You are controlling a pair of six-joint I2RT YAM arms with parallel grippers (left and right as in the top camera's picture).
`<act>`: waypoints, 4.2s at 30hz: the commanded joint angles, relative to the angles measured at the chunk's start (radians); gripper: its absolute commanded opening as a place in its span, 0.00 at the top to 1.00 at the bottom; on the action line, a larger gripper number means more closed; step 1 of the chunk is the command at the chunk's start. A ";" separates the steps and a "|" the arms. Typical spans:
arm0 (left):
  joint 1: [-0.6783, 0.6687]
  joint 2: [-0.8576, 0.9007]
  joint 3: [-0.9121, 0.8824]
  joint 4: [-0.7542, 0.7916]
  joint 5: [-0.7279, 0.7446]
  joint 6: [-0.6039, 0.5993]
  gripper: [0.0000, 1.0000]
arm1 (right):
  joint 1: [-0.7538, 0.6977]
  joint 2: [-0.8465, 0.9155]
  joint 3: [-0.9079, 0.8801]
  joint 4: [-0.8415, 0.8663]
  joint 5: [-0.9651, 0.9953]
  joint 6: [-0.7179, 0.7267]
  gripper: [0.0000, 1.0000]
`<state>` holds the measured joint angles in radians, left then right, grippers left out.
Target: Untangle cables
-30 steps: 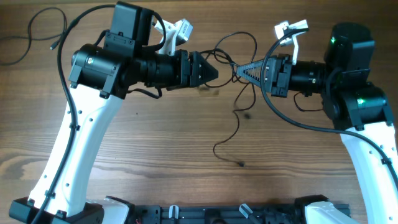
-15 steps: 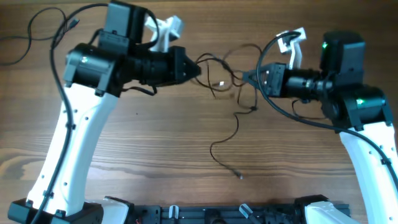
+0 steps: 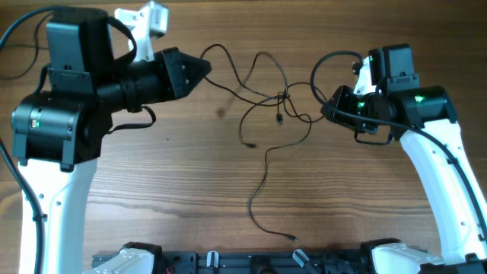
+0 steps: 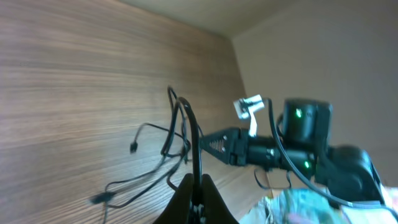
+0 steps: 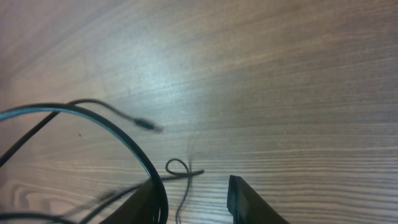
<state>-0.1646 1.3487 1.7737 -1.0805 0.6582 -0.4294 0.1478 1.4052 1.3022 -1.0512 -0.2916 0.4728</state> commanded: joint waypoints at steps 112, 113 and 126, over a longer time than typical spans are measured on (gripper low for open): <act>0.951 0.695 0.006 0.510 -0.854 -0.118 0.66 | 0.006 0.107 -0.003 0.033 -0.330 -0.235 0.23; 0.956 0.708 0.006 0.507 -0.853 -0.099 0.49 | 0.006 0.115 -0.003 0.037 -0.330 -0.235 0.23; 1.002 0.820 0.006 0.307 -0.832 -0.096 0.16 | 0.032 0.151 -0.003 0.047 -0.330 -0.237 0.23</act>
<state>0.8013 2.0979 1.7782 -0.7307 -0.1421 -0.5125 0.1642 1.5394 1.2984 -1.0077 -0.6273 0.2337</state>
